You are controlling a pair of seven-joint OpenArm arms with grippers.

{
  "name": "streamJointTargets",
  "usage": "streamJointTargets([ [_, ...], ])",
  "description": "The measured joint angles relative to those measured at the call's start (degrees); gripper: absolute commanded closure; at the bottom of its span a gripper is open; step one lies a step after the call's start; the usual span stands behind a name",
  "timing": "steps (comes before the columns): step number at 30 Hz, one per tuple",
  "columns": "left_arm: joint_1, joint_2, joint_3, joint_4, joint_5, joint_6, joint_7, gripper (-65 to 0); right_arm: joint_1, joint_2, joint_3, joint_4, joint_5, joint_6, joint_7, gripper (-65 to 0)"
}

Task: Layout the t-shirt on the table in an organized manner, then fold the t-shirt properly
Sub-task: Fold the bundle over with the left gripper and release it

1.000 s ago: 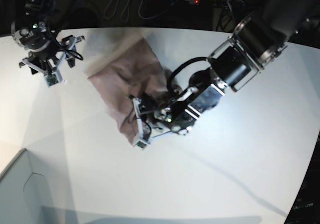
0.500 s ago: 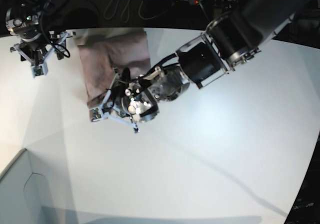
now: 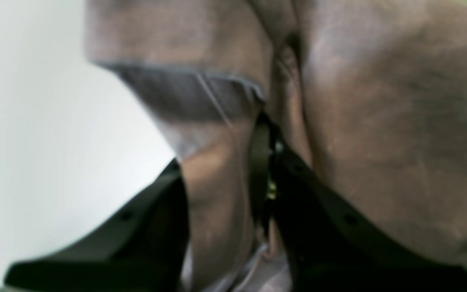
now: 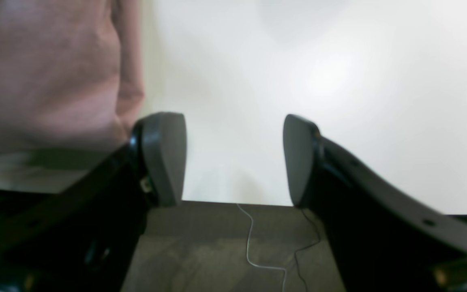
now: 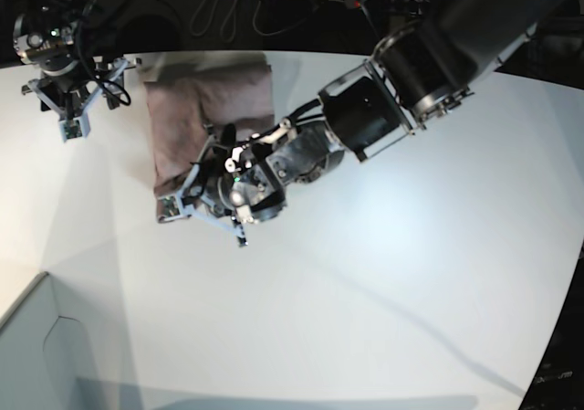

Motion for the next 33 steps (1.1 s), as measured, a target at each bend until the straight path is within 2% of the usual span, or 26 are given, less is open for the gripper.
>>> streamJointTargets([
  [3,0.0,0.0,0.0,0.0,0.0,0.0,0.0,-5.3,0.0,0.0,-0.1,0.0,0.0,0.0,0.0,-37.7],
  [8,-0.2,0.0,-0.1,0.0,0.2,0.2,0.0,-28.8,0.0,0.0,-0.2,0.0,0.0,0.0,0.0,-37.7],
  [10,-0.2,-0.1,-0.2,0.2,0.3,0.4,-0.1,-34.3,0.0,0.0,-0.2,0.0,0.0,0.0,0.0,-37.7],
  [27,-3.9,-0.3,-0.2,0.2,0.0,0.0,0.3,-35.7,0.0,-0.1,-0.3,0.0,0.0,0.0,0.0,-37.7],
  [33,-4.2,-0.1,-0.2,0.2,-0.1,0.0,0.3,-35.7,0.0,-0.1,-0.3,-3.6,0.0,0.0,-0.1,-37.7],
])
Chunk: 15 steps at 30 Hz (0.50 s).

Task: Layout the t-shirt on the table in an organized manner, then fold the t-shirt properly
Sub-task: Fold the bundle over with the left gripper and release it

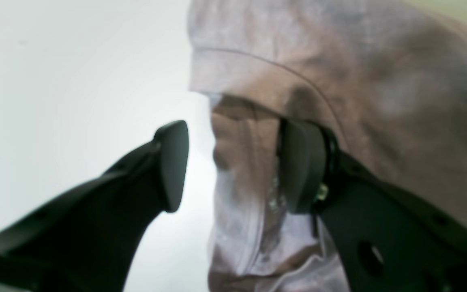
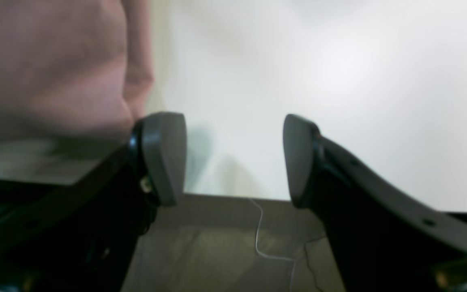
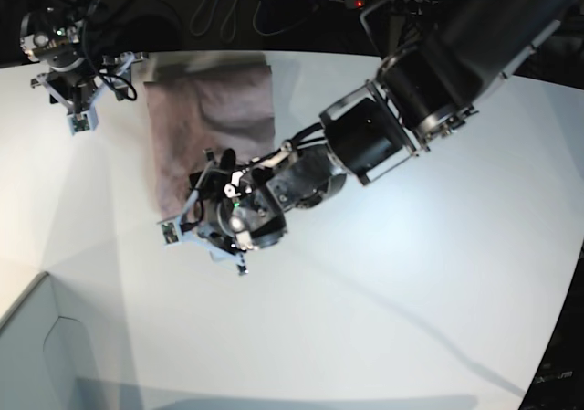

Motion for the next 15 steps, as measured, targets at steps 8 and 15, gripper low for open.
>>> streamJointTargets([
  [8,-0.7,0.3,-7.7,0.0,-0.4,-0.2,0.0,-35.7,0.3,0.0,0.0,-0.3,0.0,0.0,0.2,-37.7],
  [15,-0.6,-0.8,-17.8,6.7,0.0,0.0,0.4,-35.7,2.2,0.0,-0.1,-0.3,0.2,0.0,0.5,-37.7],
])
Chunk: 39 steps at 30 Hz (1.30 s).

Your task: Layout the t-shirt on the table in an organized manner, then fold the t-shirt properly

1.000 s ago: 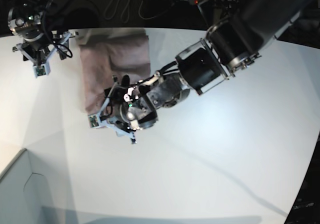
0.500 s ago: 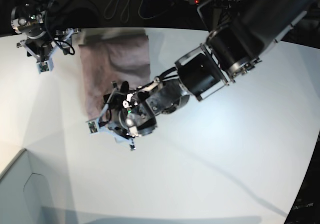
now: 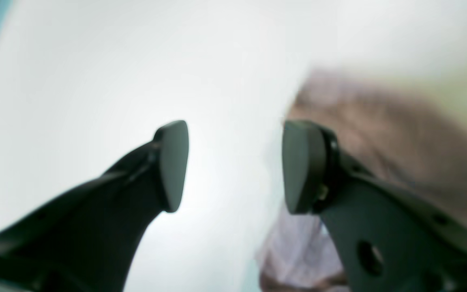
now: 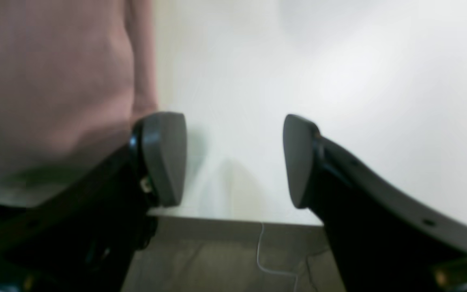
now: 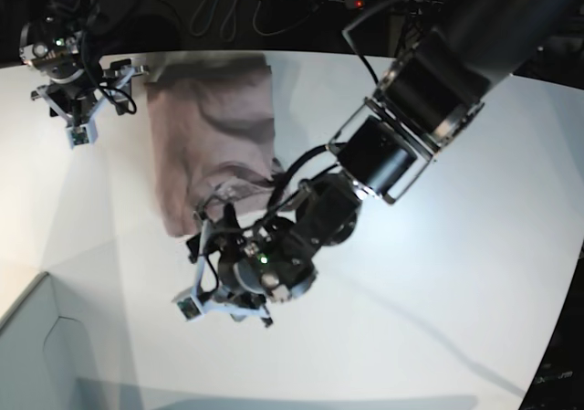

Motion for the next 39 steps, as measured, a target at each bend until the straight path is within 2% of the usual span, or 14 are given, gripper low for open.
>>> streamJointTargets([
  [3,1.2,-1.9,-3.2,4.3,-0.4,0.0,-0.6,-35.7,-0.4,0.1,-1.0,0.0,-0.5,0.0,-0.6,-37.7],
  [7,5.4,-5.0,-10.3,8.9,-0.2,-0.1,5.0,-35.7,-0.3,-0.2,-4.9,0.9,0.0,0.0,-0.3,-37.6],
  [12,12.6,-10.2,-24.1,18.6,-0.3,0.1,9.2,-35.5,-0.2,0.0,-7.8,4.3,-0.5,0.0,-0.7,-37.6],
  [14,17.2,-12.3,-29.7,23.5,0.2,0.2,11.5,-35.5,-0.2,-1.0,-8.3,5.6,-0.2,0.0,-0.5,-37.6],
  [18,27.4,-14.0,-40.9,34.0,0.1,0.0,16.3,-35.4,-0.3,-2.8,-9.2,6.8,-0.3,0.0,-0.4,-37.3],
  [21,33.4,-14.1,-48.5,41.3,0.1,0.0,18.6,-35.3,-1.2,-3.1,-11.4,6.9,0.1,0.0,-0.4,-32.2],
  [24,38.9,-14.0,-54.6,47.6,-0.3,0.0,20.7,-34.8,-2.5,-2.9,-10.9,7.1,0.0,0.0,-0.3,-21.7],
  [25,40.8,-14.0,-56.2,48.7,-0.1,0.2,21.6,-32.6,-3.2,-2.9,-10.8,7.1,-0.4,0.0,-0.4,-17.8],
  [27,44.4,-14.0,-58.3,50.0,0.1,0.0,23.1,-22.9,-5.2,-2.9,-10.9,7.1,-0.2,0.0,-0.4,-9.8],
  [30,48.6,-13.4,-60.9,50.4,-0.4,0.0,23.4,-0.4,-8.3,-3.0,-10.9,7.1,-0.2,0.0,-0.4,0.0],
  [32,51.0,-13.3,-62.7,50.4,-0.5,-0.2,22.9,0.0,-10.6,-3.0,-10.8,7.1,-0.1,0.0,-0.2,0.0],
  [33,52.3,-13.2,-63.5,50.4,-0.3,-0.2,23.0,-1.9,-11.8,-2.9,-10.8,7.1,-0.2,0.0,-0.2,0.0],
  [37,58.5,-10.4,-66.3,50.3,-0.1,0.0,23.0,0.0,-17.5,-3.0,-11.0,7.1,-0.2,0.0,-0.3,0.0],
  [39,60.7,-9.7,-66.6,50.1,-0.3,0.0,23.0,0.0,-19.9,-3.0,-11.0,7.0,-0.2,0.0,1.8,0.0],
])
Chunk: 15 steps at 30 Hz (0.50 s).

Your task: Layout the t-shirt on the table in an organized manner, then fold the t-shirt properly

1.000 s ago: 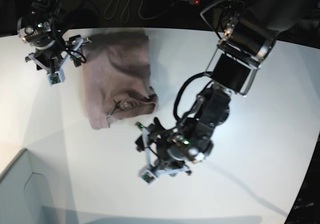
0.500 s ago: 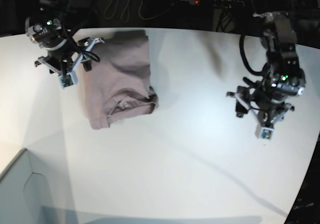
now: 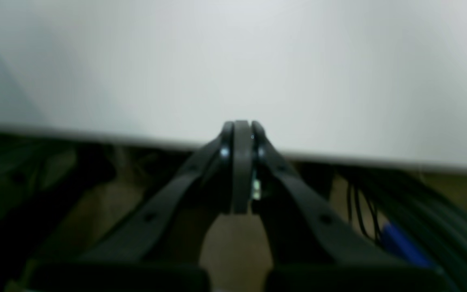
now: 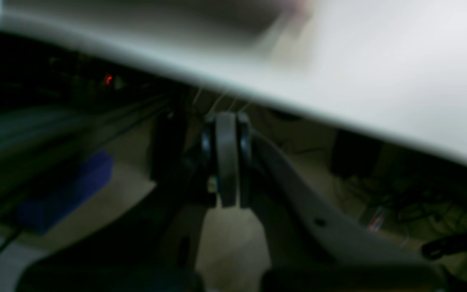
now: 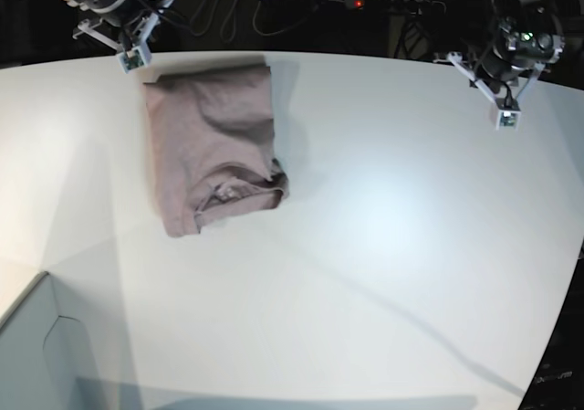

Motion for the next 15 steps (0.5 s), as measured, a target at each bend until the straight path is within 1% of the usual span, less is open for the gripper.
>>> streamJointTargets([
  [3,2.1,0.0,0.0,-2.8,0.0,0.0,-1.7,0.0,-3.3,0.2,0.2,-1.6,0.2,0.0,7.1,0.0],
  [4,2.7,0.2,0.2,-4.5,0.2,0.0,-2.1,0.0,-4.3,0.3,0.2,-3.0,0.2,0.0,8.9,0.0],
  [5,3.5,1.2,0.0,-6.5,0.1,0.0,-3.8,0.0,-5.1,0.4,-0.1,-4.9,0.2,0.0,11.1,0.0],
  [7,5.2,2.4,0.0,-11.7,0.4,0.0,-9.2,0.0,-6.3,1.0,-0.5,-10.1,0.3,0.0,13.9,0.0],
  [9,6.1,2.8,0.1,-18.1,0.7,0.0,-14.9,0.0,-6.4,2.4,-1.6,-16.5,-0.1,0.0,16.0,0.0],
  [10,6.4,2.7,0.3,-21.5,1.0,0.1,-18.2,0.0,-6.3,3.3,-2.1,-19.9,-0.1,0.0,18.1,0.0],
  [11,6.2,2.5,0.2,-25.5,0.7,0.3,-22.3,0.0,-5.8,4.4,-2.8,-24.1,0.8,0.0,20.6,0.0],
  [12,5.9,2.5,0.2,-28.8,1.1,0.6,-23.4,0.0,-5.1,5.0,-3.2,-27.8,-0.2,0.0,21.4,0.0],
  [13,5.4,2.3,0.2,-32.5,0.8,0.3,-27.1,0.0,-3.7,5.2,-3.2,-32.6,0.3,-0.1,23.7,0.0],
  [15,4.6,2.2,0.3,-39.5,0.6,0.0,-31.2,0.0,-0.8,5.5,-3.2,-41.0,-0.3,-0.2,26.5,0.0],
])
